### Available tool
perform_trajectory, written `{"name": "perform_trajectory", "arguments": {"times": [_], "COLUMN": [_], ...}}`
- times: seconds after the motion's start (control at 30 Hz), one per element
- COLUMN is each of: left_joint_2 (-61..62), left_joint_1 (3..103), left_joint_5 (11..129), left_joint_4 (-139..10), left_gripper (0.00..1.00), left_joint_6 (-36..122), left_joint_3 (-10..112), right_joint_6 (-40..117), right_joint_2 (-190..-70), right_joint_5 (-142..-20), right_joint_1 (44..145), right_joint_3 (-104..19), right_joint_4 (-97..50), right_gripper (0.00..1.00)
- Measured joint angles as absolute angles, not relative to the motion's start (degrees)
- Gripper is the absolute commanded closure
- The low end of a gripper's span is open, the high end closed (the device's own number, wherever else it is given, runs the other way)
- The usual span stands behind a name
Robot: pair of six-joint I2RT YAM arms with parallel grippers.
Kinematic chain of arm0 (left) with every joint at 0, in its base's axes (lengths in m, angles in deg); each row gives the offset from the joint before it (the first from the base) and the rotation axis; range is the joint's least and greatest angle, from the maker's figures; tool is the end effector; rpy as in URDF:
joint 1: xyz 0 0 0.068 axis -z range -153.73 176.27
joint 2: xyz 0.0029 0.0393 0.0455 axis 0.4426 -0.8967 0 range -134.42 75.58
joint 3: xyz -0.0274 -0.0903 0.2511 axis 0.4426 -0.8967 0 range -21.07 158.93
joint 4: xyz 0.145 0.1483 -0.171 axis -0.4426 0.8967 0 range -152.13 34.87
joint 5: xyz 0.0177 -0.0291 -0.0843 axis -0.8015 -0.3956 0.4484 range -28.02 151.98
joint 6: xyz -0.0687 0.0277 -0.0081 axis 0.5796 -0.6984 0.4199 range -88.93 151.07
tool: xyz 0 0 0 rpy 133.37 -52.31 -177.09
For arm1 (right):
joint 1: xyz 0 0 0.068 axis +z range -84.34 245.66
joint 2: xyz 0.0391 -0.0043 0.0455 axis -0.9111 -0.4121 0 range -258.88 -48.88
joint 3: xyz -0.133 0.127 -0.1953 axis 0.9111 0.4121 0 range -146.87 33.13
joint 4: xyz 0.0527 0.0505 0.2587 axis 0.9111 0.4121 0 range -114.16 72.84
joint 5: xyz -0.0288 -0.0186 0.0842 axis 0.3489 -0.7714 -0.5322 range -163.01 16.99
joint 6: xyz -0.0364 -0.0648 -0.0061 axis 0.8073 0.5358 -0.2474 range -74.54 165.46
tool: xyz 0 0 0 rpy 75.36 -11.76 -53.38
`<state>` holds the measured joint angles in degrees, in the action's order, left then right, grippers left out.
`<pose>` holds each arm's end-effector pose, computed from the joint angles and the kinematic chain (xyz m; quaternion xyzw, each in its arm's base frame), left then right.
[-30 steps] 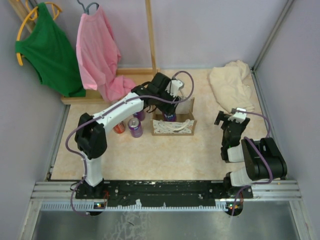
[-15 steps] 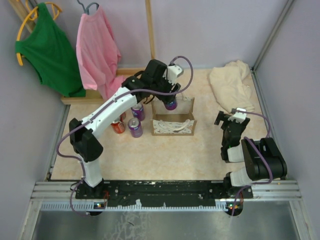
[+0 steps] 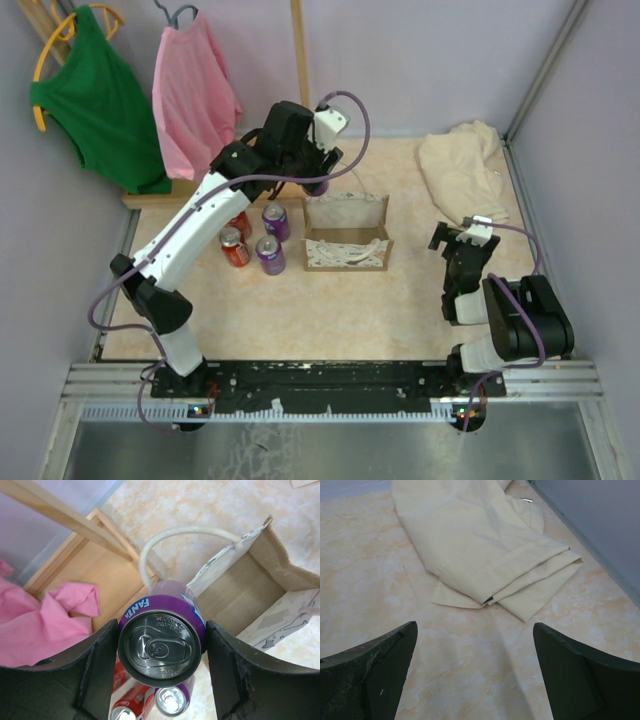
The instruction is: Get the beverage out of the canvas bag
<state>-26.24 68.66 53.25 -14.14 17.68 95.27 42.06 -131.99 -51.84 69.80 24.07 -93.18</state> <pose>0.3138 -0.2735 0.4138 0.3790 0.7931 -0.0533 0.4739 0.2490 -0.0047 0.1327 0.1194 0.7257 -0.0915 0.6714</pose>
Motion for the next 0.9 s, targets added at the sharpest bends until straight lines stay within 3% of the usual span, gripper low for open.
{"name": "perform_trajectory", "arguments": {"times": [0.4,0.63,0.9], "left_joint_2": [-19.51,-7.64,-2.46], "left_joint_1": [64.55,49.56,37.38], "left_joint_5": [46.41,47.06,51.72], "left_joint_4": [-9.7,-11.54,-17.64], "left_gripper": [1.0,1.0,1.0], "left_joint_6": [18.05,20.52,23.43], "left_joint_3": [91.7,77.89,61.39], "right_joint_6": [42.08,42.06,42.06], "right_joint_2": [-131.99,-132.01,-132.01], "right_joint_5": [-51.84,-51.86,-51.84], "right_joint_1": [69.8,69.8,69.8], "right_joint_3": [24.07,24.07,24.07], "right_joint_4": [-93.2,-93.18,-93.2], "right_gripper": [0.01,0.01,0.01]}}
